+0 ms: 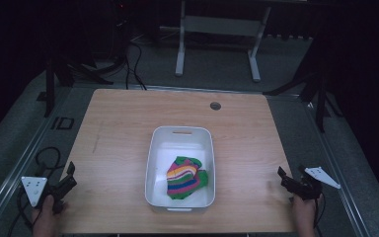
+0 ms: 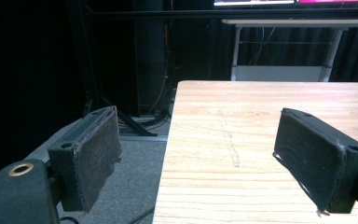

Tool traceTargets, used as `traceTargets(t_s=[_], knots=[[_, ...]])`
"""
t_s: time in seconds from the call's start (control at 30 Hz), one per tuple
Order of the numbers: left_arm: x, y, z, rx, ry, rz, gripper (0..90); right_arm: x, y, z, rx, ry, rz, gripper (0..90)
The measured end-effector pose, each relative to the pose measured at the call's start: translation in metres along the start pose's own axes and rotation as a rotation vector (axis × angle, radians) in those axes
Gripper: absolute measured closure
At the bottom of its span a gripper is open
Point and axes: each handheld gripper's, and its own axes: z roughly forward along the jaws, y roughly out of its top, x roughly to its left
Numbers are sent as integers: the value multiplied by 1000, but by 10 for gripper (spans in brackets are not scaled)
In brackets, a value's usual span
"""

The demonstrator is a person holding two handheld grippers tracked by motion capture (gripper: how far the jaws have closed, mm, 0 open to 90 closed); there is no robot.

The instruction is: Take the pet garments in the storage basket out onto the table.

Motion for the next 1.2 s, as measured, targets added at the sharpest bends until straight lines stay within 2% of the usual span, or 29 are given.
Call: traceTargets(t_s=[0.17, 0.27, 0.4, 0.5, 0.53, 0.6, 0.67, 0.7, 0.73, 0.77, 0.8, 0.97, 1.0, 1.07, 1.13, 1.17, 1.2], knots=[[-1, 0, 0, 2, 0, 4, 148, 1, 0, 1, 14, 4, -2, 146], [-1, 0, 0, 5, -4, 13, 148, 0, 0, 1, 19, 21, -3, 144], [0, 0, 1, 8, -9, 6, 148, -3, 1, 2, 35, 67, 6, 138], [0, 0, 1, 8, -9, 4, 148, -4, 1, 3, 54, 82, -2, 138], [1, 0, 1, 10, -11, 1, 148, -4, 1, 4, 67, 110, -10, 136], [1, 0, 1, 11, -15, -1, 148, -5, 2, 6, 119, 198, -36, 136], [2, 0, 1, 14, -24, -9, 148, -4, 2, 9, 166, 250, -73, 139], [2, 0, 1, 14, -24, -9, 148, -4, 2, 9, 166, 250, -73, 139], [3, 0, 2, 17, -18, -14, 148, -2, 2, 10, 188, 283, -97, 140], [3, 0, 2, 17, -20, -15, 148, 2, 3, 9, 190, 311, -154, 143], [3, 0, 2, 18, -22, -12, 148, 4, 3, 9, 193, 333, -169, 142], [2, 0, 3, 26, -33, -3, 148, 11, 6, 11, 247, 481, -223, 152], [2, 0, 2, 25, -34, -1, 148, 12, 6, 12, 274, 512, -233, 161], [1, 0, 2, 25, -35, 6, 148, 17, 6, 13, 323, 552, -258, 161], [0, 0, 3, 27, -35, 13, 148, 19, 6, 14, 345, 569, -272, 161], [0, 0, 3, 29, -38, 14, 148, 24, 8, 15, 381, 602, -277, 159], [0, 0, 3, 29, -41, 13, 147, 26, 9, 15, 387, 624, -279, 158]])
